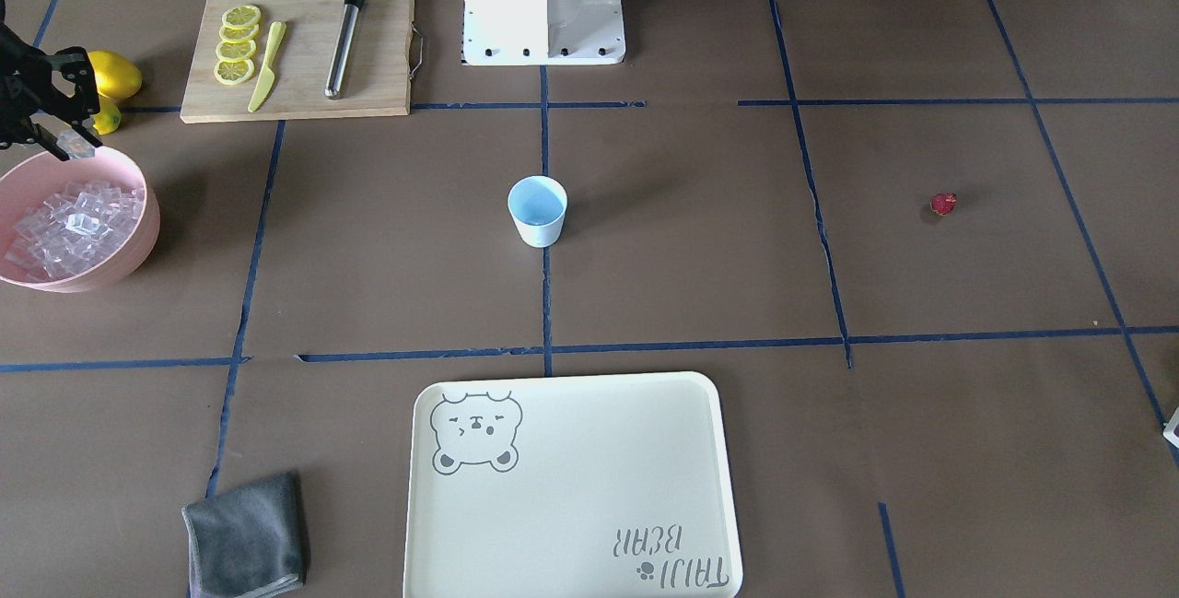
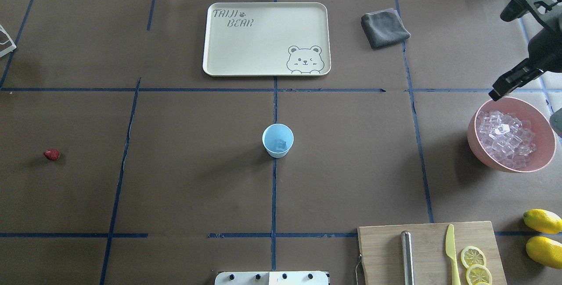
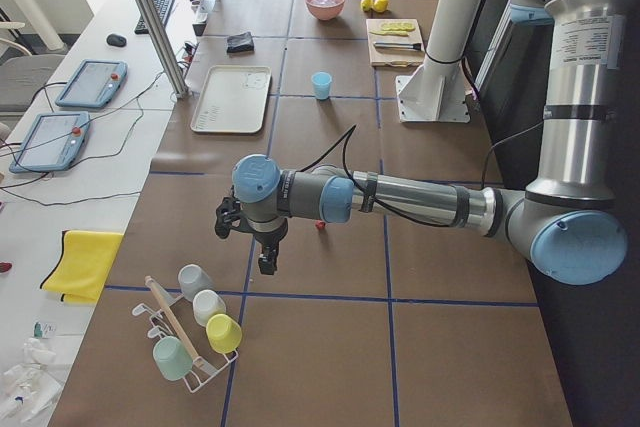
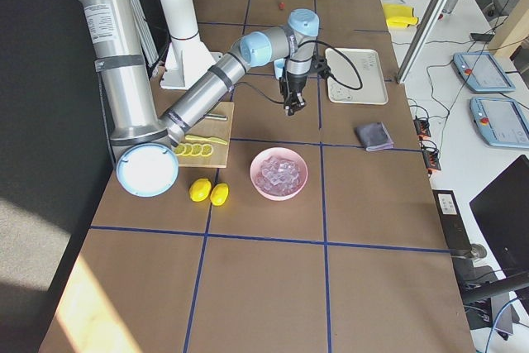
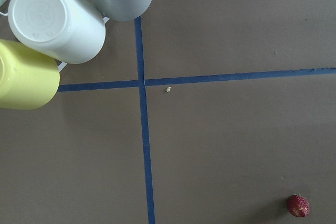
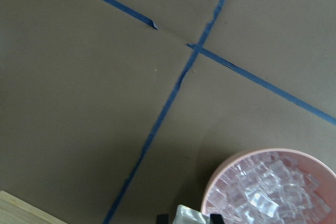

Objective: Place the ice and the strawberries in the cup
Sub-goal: 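Carry the ice cube over the light-blue cup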

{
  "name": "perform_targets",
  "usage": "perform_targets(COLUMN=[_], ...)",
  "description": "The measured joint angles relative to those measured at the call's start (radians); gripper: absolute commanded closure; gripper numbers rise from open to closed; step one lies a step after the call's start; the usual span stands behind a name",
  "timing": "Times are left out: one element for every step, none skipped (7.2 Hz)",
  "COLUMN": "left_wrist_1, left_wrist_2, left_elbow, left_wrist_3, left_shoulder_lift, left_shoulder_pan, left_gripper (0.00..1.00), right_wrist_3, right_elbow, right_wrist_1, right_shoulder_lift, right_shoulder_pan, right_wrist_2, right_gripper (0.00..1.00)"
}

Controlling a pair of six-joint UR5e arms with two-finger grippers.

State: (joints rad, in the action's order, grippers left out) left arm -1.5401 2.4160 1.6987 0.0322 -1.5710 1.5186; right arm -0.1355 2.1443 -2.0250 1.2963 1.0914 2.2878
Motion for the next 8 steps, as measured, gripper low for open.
perform_targets(left_wrist_1=[0.000,-0.001,0.000,0.000,0.000,0.000,-0.001,0.000], left_wrist_2=[0.000,0.000,0.000,0.000,0.000,0.000,-0.001,0.000], left_elbow=[0.000,-0.001,-0.003,-0.005,-0.006,-0.008,-0.009,-0.009], left_wrist_3=[0.000,0.000,0.000,0.000,0.000,0.000,0.000,0.000], left_shoulder_lift=[0.000,0.000,0.000,0.000,0.000,0.000,0.000,0.000], left_shoulder_pan=[0.000,0.000,0.000,0.000,0.000,0.000,0.000,0.000], left_gripper=[0.00,0.00,0.00,0.00,0.00,0.00,0.00,0.00], right_wrist_3=[-0.132,-0.301,-0.457,-0.598,-0.697,-0.758,-0.803,-0.844], right_elbow=[-0.030,-0.080,-0.138,-0.202,-0.275,-0.353,-0.428,-0.497], right_wrist_1=[-0.004,0.023,0.096,0.206,0.297,0.367,0.421,0.452], right_shoulder_lift=[-0.110,-0.225,-0.306,-0.357,-0.399,-0.434,-0.468,-0.512], right_shoulder_pan=[-0.059,-0.133,-0.205,-0.280,-0.350,-0.410,-0.457,-0.499], right_wrist_2=[0.016,0.018,0.005,-0.040,-0.108,-0.176,-0.230,-0.281], right_gripper=[1.00,1.00,1.00,1.00,1.00,1.00,1.00,1.00])
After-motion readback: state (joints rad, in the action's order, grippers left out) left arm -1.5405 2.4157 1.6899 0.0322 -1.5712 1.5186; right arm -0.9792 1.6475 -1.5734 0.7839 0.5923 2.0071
